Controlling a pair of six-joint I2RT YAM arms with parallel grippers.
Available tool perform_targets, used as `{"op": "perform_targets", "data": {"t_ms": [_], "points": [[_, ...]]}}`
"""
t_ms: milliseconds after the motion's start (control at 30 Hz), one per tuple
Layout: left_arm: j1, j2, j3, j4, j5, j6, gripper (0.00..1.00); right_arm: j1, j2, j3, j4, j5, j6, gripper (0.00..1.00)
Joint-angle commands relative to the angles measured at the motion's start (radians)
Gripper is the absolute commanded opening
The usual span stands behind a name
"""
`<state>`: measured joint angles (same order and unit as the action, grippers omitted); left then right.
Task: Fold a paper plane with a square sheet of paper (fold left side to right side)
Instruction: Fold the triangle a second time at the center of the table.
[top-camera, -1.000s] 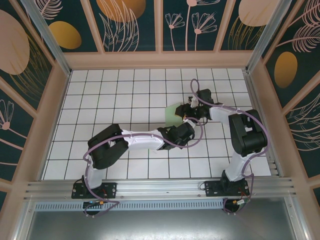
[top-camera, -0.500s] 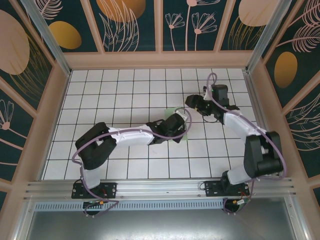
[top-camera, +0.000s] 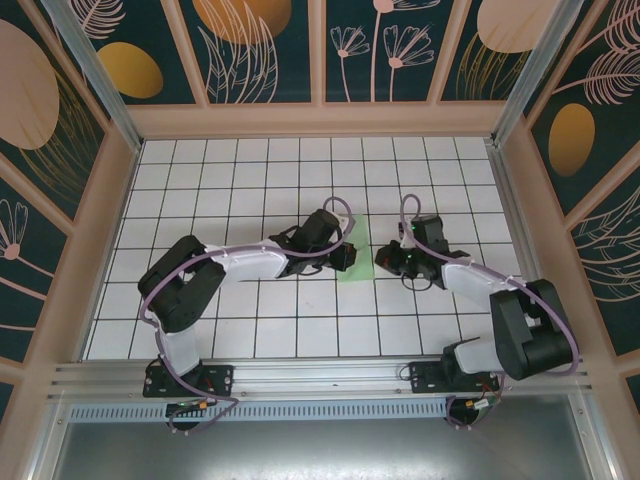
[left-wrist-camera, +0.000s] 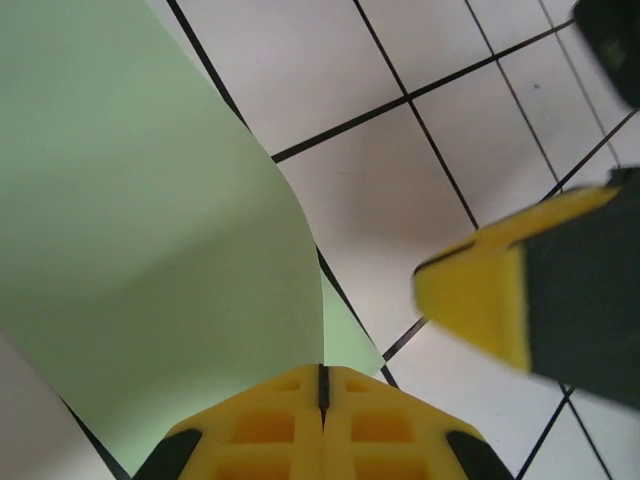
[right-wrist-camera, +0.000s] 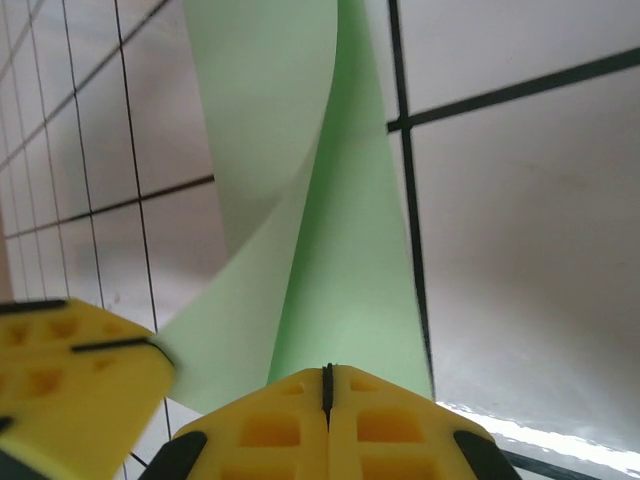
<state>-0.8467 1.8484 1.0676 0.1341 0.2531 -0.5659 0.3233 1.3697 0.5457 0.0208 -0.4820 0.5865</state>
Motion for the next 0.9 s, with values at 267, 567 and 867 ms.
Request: {"op": "perform_targets", "data": {"t_ms": [267, 567, 867], "points": [[0.033, 0.030, -0.003, 0.049, 0.087, -0.072, 0.00, 0.076, 0.150, 0.026, -0.011, 0.067, 0.013, 0.00], [0.040, 0.044, 0.026, -0.052, 0.038, 0.005, 0.00, 0.078, 0.193, 0.043, -0.098, 0.130, -0.023, 0.00], [0.079, 0.049, 0.029, -0.086, 0.005, 0.065, 0.00, 0.077, 0.216, 0.030, -0.134, 0.145, -0.043, 0.00]]}}
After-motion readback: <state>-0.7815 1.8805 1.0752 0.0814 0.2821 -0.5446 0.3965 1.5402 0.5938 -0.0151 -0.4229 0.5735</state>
